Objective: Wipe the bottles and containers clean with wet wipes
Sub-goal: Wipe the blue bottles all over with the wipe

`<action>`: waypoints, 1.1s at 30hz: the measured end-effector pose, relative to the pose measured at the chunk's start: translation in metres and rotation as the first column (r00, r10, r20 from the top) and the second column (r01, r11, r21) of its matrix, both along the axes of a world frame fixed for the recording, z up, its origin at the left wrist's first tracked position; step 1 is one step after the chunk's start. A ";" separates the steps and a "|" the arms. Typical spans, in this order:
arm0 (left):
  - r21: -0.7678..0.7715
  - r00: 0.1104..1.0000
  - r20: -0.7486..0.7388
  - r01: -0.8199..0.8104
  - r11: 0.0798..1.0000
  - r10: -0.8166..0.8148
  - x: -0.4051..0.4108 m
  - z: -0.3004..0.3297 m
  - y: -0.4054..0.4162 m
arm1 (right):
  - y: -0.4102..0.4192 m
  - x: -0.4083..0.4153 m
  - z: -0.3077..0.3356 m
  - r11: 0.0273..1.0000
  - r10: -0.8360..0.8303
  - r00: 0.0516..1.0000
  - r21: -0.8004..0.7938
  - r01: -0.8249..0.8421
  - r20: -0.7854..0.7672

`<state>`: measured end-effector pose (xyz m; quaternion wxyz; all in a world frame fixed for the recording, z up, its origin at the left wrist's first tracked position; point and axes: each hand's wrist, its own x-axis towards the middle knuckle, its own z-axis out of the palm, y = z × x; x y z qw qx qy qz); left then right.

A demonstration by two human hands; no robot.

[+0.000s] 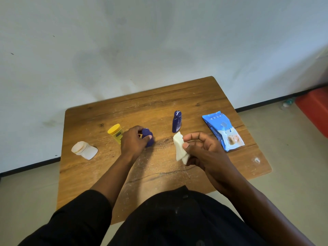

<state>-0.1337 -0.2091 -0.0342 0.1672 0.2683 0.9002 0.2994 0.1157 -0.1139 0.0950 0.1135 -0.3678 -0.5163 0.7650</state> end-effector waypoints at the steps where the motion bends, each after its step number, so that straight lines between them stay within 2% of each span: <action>1: 0.026 1.000 0.000 -0.010 1.000 0.010 0.003 0.000 0.000 | 0.000 0.000 0.000 1.000 0.007 1.000 0.022 -0.007 0.004; 6: 0.256 0.998 0.020 0.055 0.965 -0.062 0.029 0.037 -0.009 | 0.004 -0.002 0.003 0.983 -0.033 0.999 0.182 0.029 0.024; 10: 0.396 0.986 -0.078 0.164 0.903 -0.145 0.054 0.078 -0.026 | 0.007 -0.006 0.009 0.939 -0.089 0.996 0.332 0.092 -0.023; 14: 0.463 0.961 -0.176 0.273 0.843 -0.214 0.071 0.106 -0.032 | 0.007 -0.015 0.022 0.862 -0.047 0.996 0.502 0.078 -0.073; 18: 0.489 0.935 -0.242 0.348 0.800 -0.259 0.077 0.118 -0.032 | 0.004 -0.024 0.029 0.719 0.004 0.996 0.693 0.055 -0.084; 23: 0.466 0.906 -0.301 0.412 0.783 -0.298 0.077 0.124 -0.030 | 0.001 -0.035 0.027 0.434 0.073 0.996 0.901 0.007 -0.042; 25: 0.472 0.901 -0.307 0.425 0.773 -0.308 0.074 0.126 -0.030 | 0.003 -0.038 0.027 0.360 0.088 0.995 0.933 0.016 -0.051; 30: 0.509 0.914 -0.304 0.394 0.765 -0.269 0.067 0.127 -0.027 | 0.004 -0.037 0.031 0.245 0.106 0.994 0.969 0.009 -0.036; 33: 0.515 0.949 -0.246 0.300 0.803 -0.197 0.059 0.123 -0.026 | -0.002 -0.034 0.023 0.257 0.086 0.996 0.966 -0.033 0.011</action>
